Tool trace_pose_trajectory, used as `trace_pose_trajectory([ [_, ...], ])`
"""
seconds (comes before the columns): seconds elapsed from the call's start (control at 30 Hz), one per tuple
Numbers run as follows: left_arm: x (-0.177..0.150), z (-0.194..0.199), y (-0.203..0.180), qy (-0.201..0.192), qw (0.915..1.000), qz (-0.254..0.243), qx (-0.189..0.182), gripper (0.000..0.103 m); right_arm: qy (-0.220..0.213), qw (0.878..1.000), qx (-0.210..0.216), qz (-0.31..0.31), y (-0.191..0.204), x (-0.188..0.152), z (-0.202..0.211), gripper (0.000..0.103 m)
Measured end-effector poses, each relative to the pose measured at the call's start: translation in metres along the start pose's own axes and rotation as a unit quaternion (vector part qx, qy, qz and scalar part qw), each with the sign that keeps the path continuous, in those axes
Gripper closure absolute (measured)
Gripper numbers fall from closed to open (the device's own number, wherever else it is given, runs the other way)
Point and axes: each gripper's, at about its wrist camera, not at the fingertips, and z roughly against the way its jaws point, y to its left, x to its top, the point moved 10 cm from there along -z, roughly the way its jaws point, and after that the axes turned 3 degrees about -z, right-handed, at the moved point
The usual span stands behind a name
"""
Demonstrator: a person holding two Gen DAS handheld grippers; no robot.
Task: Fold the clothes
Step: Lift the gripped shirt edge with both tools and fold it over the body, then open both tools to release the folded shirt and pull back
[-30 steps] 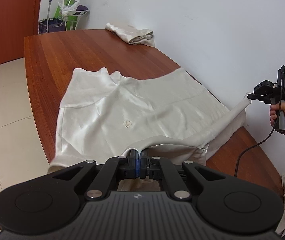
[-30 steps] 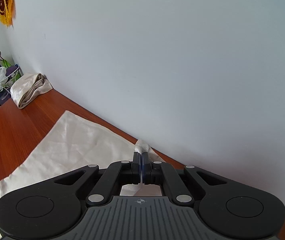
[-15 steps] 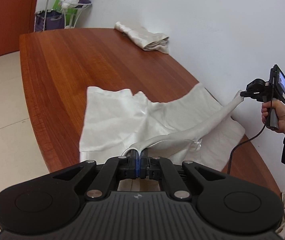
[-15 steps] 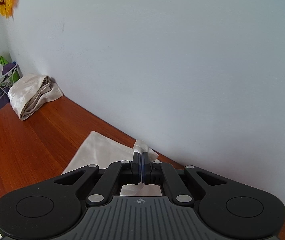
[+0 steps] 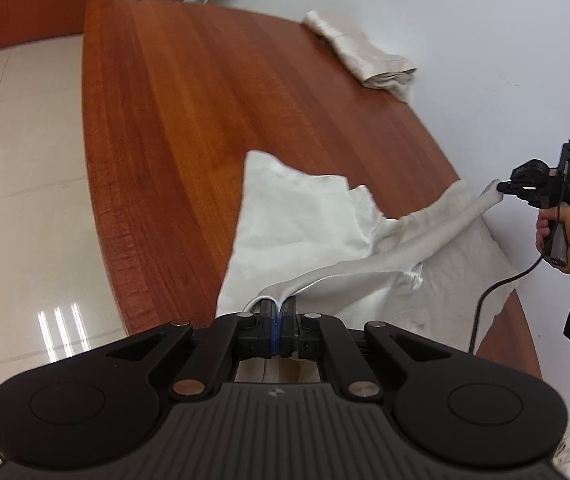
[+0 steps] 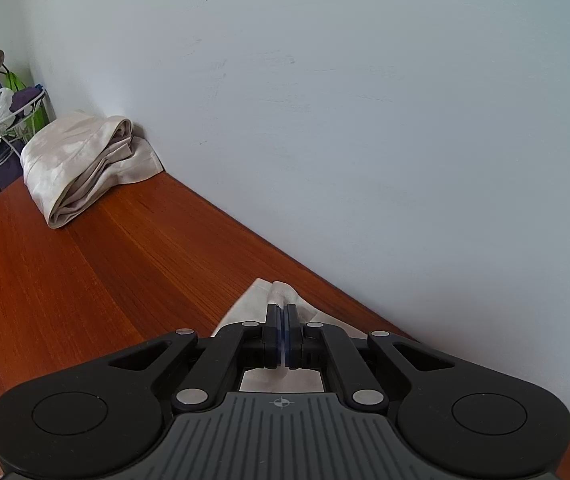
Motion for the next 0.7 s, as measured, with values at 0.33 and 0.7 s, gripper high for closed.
trace_pose_trajectory([
  [0.33,0.003,-0.03,0.024,0.043,0.9977,0.05,0.01,0.092,0.028,0.999,-0.008,0.025,0.037,-0.006,-0.035,0.082],
  [0.7,0.028,-0.001,0.035,-0.003,0.9992,0.03,0.027,0.066,0.011,0.999,0.031,0.02,0.045,-0.01,0.025,0.067],
])
